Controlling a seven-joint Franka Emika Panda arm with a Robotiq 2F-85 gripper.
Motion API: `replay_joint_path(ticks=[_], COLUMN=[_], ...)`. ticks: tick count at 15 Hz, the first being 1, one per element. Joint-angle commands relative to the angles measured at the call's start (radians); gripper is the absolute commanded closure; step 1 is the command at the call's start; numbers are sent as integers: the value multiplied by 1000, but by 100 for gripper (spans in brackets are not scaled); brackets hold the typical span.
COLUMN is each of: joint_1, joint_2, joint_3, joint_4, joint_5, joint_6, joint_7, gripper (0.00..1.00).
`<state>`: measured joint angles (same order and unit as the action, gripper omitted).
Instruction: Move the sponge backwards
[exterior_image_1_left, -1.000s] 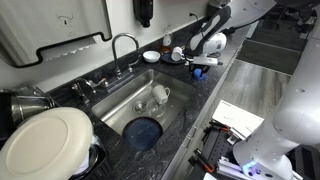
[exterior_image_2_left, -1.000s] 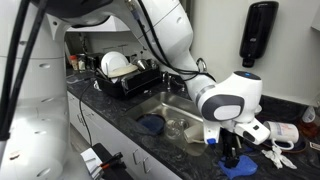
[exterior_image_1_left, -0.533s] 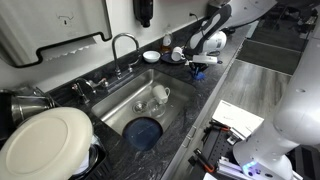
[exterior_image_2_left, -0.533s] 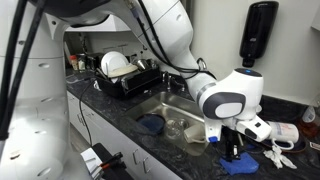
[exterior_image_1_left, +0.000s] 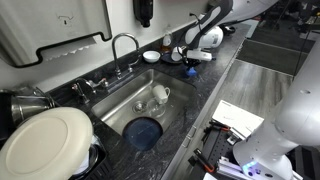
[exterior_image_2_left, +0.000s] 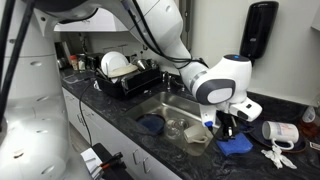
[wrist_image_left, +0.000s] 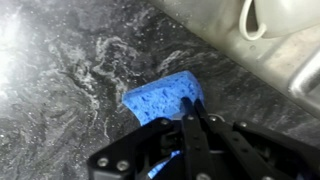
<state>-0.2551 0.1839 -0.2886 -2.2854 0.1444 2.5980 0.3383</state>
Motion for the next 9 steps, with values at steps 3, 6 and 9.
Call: replay_joint_path(ticks=[3, 6, 9], joint_1=[-2, -13, -26], joint_2=[-13, 37, 110], joint_3=[61, 92, 115], joint_4=[51, 110, 192], joint_5=[151, 264, 365], joint_6=[8, 10, -30], joint_7=[-96, -155, -205], gripper=[99, 99, 99])
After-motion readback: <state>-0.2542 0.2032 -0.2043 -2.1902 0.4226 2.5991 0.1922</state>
